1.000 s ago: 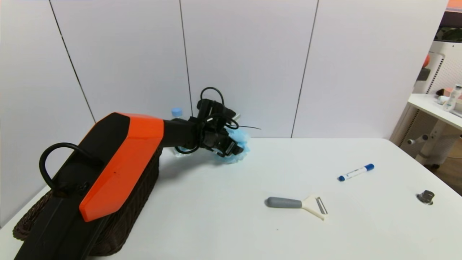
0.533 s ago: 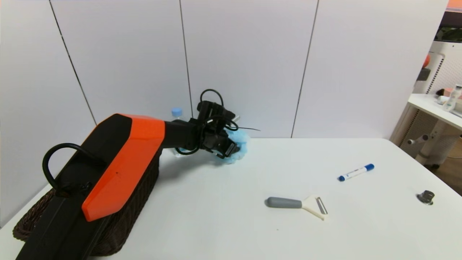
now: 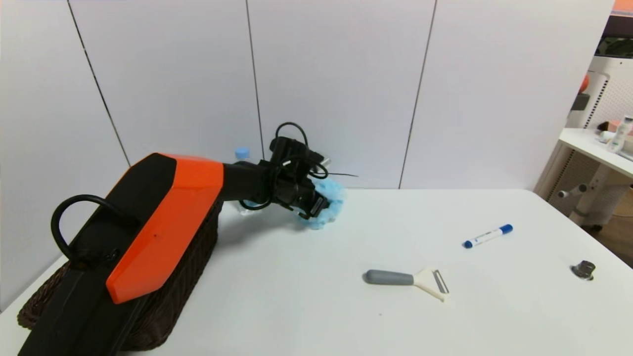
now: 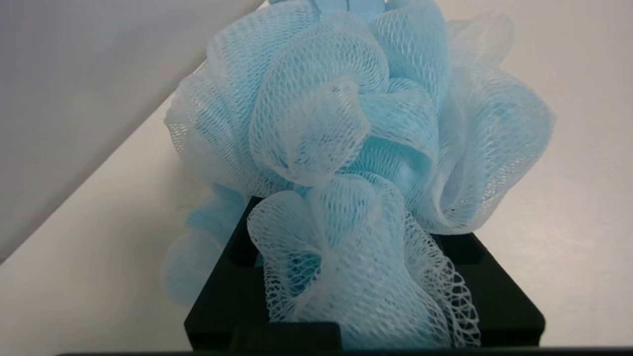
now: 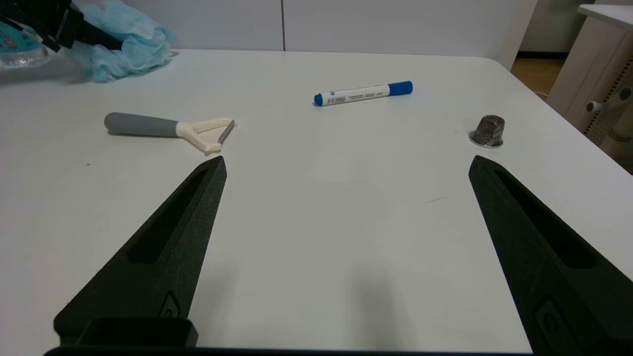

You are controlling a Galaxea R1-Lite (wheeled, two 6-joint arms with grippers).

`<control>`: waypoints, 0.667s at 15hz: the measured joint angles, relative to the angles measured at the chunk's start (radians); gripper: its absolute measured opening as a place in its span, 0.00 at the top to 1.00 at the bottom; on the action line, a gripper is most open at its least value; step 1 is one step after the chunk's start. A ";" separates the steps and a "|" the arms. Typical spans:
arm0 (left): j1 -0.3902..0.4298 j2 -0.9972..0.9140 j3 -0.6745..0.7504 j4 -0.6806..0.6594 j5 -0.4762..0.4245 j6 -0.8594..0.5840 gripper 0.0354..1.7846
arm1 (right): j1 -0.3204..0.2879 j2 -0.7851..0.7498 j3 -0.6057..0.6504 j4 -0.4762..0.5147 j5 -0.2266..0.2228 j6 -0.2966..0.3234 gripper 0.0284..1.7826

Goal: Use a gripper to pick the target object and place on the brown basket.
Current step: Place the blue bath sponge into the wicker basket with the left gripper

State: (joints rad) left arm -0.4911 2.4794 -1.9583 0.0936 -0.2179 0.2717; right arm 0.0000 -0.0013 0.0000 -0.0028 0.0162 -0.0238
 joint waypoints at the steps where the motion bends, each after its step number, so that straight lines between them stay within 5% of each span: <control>1: 0.000 -0.013 0.000 0.005 -0.001 -0.004 0.62 | 0.000 0.000 0.000 0.000 0.000 0.000 0.05; 4: 0.000 -0.086 0.000 0.010 -0.002 -0.018 0.71 | 0.000 0.000 0.000 0.000 0.000 0.000 0.05; 6: 0.001 -0.165 0.004 0.009 -0.002 -0.025 0.97 | 0.000 0.000 0.000 0.000 0.000 0.000 0.05; 10: 0.010 -0.372 0.037 0.006 -0.002 -0.033 0.97 | 0.000 0.000 0.000 0.000 0.000 0.000 0.05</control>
State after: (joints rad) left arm -0.4811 2.1074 -1.9213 0.1000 -0.2198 0.2385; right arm 0.0000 -0.0013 0.0000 -0.0028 0.0164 -0.0240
